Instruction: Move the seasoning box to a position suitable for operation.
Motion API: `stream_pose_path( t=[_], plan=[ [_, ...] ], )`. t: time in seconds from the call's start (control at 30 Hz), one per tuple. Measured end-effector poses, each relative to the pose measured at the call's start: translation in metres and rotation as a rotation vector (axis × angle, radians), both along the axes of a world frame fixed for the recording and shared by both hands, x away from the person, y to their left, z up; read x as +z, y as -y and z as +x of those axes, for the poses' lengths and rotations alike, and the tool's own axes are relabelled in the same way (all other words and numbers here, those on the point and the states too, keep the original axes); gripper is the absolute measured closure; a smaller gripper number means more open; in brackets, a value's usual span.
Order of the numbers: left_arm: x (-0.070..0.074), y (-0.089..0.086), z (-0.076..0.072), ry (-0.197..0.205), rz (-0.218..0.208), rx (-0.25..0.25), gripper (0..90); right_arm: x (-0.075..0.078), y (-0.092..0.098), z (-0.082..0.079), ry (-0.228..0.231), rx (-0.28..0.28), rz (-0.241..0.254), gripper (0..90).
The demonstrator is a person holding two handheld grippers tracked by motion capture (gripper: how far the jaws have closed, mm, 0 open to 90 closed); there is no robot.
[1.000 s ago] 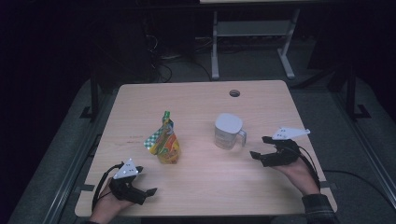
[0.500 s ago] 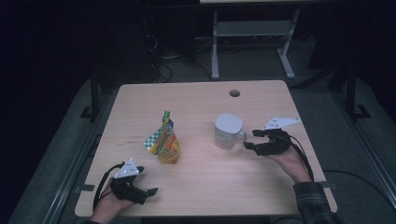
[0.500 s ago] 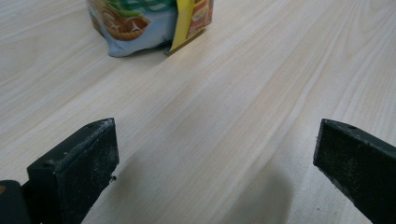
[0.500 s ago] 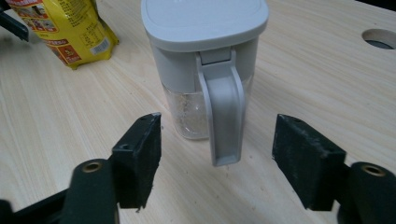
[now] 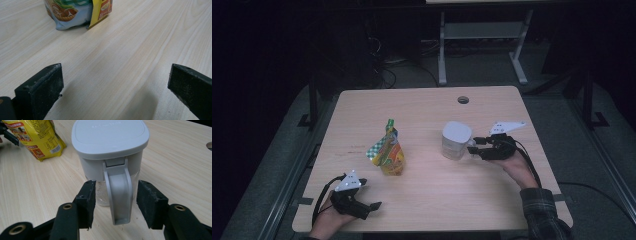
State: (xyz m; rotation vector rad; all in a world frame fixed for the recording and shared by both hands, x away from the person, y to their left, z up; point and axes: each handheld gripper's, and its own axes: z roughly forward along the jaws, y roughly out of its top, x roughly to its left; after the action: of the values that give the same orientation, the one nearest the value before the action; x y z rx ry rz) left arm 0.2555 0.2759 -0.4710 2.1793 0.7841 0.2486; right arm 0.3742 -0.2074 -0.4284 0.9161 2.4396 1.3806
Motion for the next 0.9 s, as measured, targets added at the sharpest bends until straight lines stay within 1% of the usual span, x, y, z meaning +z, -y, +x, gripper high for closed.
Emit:
stream_pose_path(
  t=[0.07, 0.1, 0.13, 0.27, 0.3, 0.4, 0.47, 0.5, 0.63, 0.7, 0.77, 0.9],
  plan=[
    [0.000, 0.000, 0.000, -0.001, 0.001, 0.001, 0.0, -0.001, 0.000, 0.001, 0.000, 0.000, 0.006, 52.2],
    [0.000, 0.000, -0.001, -0.001, 0.001, 0.002, 0.0, -0.002, -0.001, 0.002, 0.003, 0.007, 0.008, 55.0],
    [0.000, 0.000, -0.001, -0.001, 0.001, 0.002, 0.0, -0.003, -0.001, 0.003, 0.002, 0.010, 0.008, 55.7],
    [0.000, -0.003, -0.002, 0.000, 0.005, 0.005, 0.0, -0.004, -0.004, 0.004, 0.005, 0.017, 0.005, 58.6],
    [0.000, -0.003, -0.003, 0.000, 0.000, 0.009, 0.0, -0.005, -0.005, 0.005, 0.006, 0.020, 0.004, 59.9],
    [0.000, -0.004, -0.004, -0.004, -0.006, 0.011, 0.0, -0.006, -0.006, 0.005, 0.026, 0.013, -0.012, 64.9],
    [-0.001, -0.004, -0.004, -0.005, -0.004, 0.010, 0.0, -0.006, -0.005, 0.005, 0.023, 0.013, -0.008, 65.6],
    [-0.001, -0.003, -0.004, -0.005, -0.003, 0.009, 0.0, -0.006, -0.006, 0.004, 0.034, 0.012, -0.017, 66.5],
    [-0.001, -0.003, -0.003, -0.006, -0.003, 0.008, 0.0, -0.004, -0.008, 0.002, 0.041, 0.020, -0.033, 67.7],
    [-0.001, -0.003, -0.003, -0.005, -0.004, 0.007, 0.0, -0.003, -0.011, -0.003, 0.059, 0.028, -0.058, 68.6],
    [-0.001, -0.003, -0.003, -0.004, -0.006, 0.008, 0.0, -0.002, -0.012, -0.005, 0.065, 0.031, -0.068, 68.9],
    [0.000, -0.003, -0.003, -0.004, -0.006, 0.008, 0.0, 0.000, -0.012, -0.011, 0.061, 0.032, -0.070, 69.0]
  ],
)
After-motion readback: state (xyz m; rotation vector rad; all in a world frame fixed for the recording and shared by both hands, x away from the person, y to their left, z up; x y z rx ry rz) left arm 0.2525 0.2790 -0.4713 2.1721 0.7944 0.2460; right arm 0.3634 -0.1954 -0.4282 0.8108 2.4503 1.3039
